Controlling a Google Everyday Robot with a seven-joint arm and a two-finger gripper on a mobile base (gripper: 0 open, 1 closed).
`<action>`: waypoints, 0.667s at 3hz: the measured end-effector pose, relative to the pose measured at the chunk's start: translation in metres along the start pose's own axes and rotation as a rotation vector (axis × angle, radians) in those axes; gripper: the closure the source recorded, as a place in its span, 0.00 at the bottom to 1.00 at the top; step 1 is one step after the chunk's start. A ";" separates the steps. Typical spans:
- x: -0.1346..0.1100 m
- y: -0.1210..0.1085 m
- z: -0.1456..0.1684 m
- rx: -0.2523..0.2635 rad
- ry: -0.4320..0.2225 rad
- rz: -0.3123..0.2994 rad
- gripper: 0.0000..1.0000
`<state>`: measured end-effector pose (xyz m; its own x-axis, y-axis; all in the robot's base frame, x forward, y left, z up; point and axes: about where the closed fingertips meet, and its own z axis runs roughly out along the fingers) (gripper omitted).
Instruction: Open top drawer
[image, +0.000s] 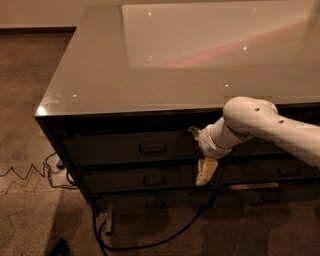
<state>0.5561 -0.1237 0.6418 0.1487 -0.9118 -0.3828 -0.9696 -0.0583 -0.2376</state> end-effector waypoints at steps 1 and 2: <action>0.000 0.000 0.000 0.000 0.000 0.000 0.00; -0.008 -0.009 0.013 -0.025 0.011 -0.028 0.00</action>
Offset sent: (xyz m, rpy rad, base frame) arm 0.0257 0.0301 -0.0124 -0.0494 0.0184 0.0745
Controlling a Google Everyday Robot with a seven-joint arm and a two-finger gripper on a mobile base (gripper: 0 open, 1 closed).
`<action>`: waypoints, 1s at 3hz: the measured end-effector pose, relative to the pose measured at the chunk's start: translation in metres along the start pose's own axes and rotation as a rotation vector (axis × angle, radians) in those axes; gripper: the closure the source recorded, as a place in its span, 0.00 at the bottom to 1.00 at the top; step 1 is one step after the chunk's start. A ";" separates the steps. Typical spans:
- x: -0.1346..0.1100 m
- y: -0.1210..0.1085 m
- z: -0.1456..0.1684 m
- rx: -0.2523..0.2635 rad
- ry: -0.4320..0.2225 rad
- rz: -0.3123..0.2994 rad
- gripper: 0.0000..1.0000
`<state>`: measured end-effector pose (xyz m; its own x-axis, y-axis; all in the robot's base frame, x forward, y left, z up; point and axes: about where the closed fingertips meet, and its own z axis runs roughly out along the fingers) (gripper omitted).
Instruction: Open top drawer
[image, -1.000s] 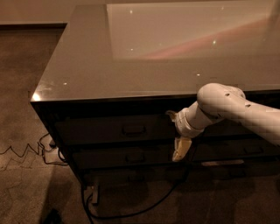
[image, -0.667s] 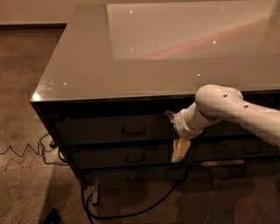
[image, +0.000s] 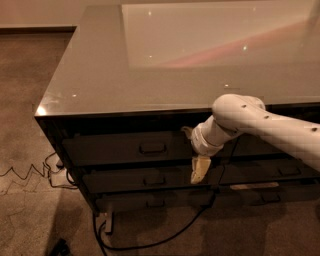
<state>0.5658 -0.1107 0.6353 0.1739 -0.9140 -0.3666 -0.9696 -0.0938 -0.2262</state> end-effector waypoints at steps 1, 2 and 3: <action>-0.004 -0.005 0.009 -0.024 0.016 -0.020 0.00; -0.001 0.006 0.008 -0.034 0.045 -0.020 0.19; -0.002 0.014 0.002 -0.031 0.051 -0.008 0.42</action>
Offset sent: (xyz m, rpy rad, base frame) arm -0.0220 -0.0033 -0.0104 -0.0951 0.0273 0.0151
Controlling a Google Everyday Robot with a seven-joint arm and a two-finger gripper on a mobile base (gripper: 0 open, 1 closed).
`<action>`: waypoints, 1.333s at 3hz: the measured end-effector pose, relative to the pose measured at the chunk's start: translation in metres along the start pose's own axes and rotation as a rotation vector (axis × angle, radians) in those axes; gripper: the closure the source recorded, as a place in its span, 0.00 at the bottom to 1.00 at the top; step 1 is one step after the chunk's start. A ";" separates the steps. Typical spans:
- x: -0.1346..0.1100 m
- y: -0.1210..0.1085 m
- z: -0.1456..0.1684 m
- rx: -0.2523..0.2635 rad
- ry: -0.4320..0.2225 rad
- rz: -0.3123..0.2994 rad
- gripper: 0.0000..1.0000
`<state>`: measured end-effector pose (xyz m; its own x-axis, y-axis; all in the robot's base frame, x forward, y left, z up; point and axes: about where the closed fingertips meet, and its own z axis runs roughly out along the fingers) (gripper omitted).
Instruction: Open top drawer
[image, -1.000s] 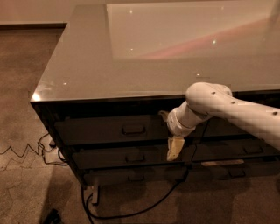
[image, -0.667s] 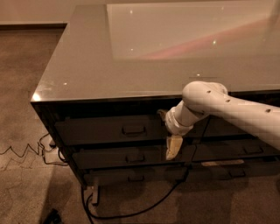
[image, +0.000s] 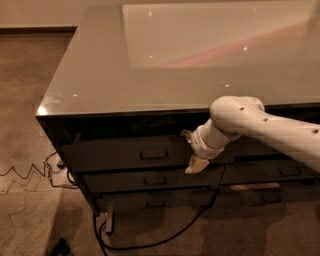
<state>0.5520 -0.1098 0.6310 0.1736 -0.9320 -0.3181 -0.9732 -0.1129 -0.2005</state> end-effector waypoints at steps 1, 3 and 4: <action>-0.003 -0.002 -0.008 0.000 0.000 0.000 0.65; -0.007 -0.005 -0.021 0.000 0.000 0.000 0.86; -0.010 -0.006 -0.028 0.000 0.000 0.000 0.63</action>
Offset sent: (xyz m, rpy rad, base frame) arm -0.1723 -0.0796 0.0302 -0.0565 0.0627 -0.2166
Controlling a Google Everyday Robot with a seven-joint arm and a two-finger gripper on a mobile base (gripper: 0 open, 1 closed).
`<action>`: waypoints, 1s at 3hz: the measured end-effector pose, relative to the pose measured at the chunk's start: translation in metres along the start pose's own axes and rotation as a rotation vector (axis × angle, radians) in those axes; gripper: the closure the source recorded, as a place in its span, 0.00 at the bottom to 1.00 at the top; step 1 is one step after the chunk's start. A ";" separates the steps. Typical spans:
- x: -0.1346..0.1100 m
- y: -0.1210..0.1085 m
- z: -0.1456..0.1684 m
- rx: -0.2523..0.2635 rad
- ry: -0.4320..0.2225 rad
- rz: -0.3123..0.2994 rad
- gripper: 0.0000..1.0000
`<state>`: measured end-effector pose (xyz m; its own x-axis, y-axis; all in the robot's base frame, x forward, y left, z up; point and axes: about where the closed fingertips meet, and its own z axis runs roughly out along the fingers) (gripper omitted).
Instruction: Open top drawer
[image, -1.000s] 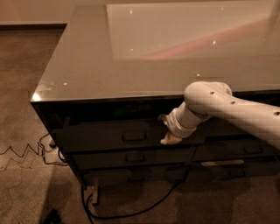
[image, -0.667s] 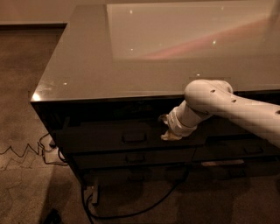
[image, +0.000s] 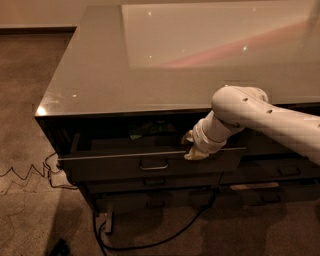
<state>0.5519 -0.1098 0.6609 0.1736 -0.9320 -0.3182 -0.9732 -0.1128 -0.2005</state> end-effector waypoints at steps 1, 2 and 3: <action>-0.003 -0.004 -0.001 0.008 -0.005 -0.005 0.39; -0.005 -0.005 -0.002 0.011 -0.003 -0.008 0.16; -0.011 0.035 0.013 0.007 0.020 -0.032 0.00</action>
Offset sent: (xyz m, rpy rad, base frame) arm 0.0026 0.0152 0.0068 -0.0066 -0.0513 0.0122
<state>0.5181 -0.0994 0.6452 0.2013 -0.9347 -0.2929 -0.9661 -0.1401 -0.2168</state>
